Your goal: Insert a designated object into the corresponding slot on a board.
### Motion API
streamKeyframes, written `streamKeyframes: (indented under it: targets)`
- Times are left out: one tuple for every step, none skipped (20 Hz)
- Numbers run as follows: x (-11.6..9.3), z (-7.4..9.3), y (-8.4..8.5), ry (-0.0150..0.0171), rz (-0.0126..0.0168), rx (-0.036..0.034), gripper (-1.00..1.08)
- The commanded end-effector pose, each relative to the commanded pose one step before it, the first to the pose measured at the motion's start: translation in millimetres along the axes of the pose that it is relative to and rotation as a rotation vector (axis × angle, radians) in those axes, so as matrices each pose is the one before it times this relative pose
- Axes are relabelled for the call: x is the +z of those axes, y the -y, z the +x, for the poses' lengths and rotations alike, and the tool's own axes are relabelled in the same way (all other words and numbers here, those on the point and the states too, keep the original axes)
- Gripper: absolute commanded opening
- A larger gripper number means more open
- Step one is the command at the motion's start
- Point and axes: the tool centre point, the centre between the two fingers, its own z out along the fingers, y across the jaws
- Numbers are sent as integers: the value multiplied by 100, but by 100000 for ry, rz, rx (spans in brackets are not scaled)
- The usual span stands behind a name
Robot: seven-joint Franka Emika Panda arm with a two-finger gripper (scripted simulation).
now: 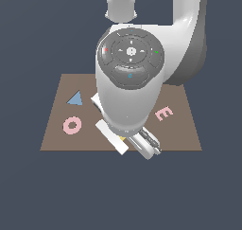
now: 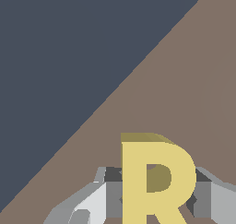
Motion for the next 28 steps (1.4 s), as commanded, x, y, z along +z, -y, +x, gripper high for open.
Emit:
streamKeyframes:
  targets:
    - [-74,125,-496,-37,29,3911,-100]
    - [-25,50,-251,0,2,1994,-100]
    - [-27,54,-275,0,2,2183,-100]
    - [-29,58,-299,0,2,2372,-100]
    - [-32,62,-323,0,2,2560,-100]
    - [-34,66,-347,1,2,2747,-100]
    - [-36,70,-371,1,2,2934,-100]
    - [-38,73,-395,1,1,3119,-100]
    - [-40,76,-419,1,1,3302,-100]
    - [-42,79,-442,2,1,3484,-100]
    - [-44,81,-465,2,0,3662,-100]
    - [-46,84,-488,3,0,3838,-100]
    - [-47,83,-500,3,-1,3929,-100]
    - [-44,78,-477,4,-2,3751,-100]
    - [-42,72,-452,4,-2,3548,-100]
    - [-39,67,-426,4,-3,3347,-100]
    - [-37,62,-401,4,-3,3148,-100]
    - [-34,56,-376,4,-4,2949,-100]
    - [-32,51,-351,4,-4,2753,-100]
    - [-29,46,-326,4,-5,2558,-100]
    - [-27,40,-302,4,-5,2366,-100]
    - [-24,35,-278,3,-5,2178,-100]
    - [-22,31,-254,3,-5,1992,-100]
    - [-20,26,-230,3,-5,1806,-100]
    - [-18,22,-207,3,-5,1622,-100]
    - [-16,18,-183,2,-5,1438,-100]
    - [-14,13,-160,2,-4,1256,-100]
    - [-12,9,-137,2,-4,1079,-100]
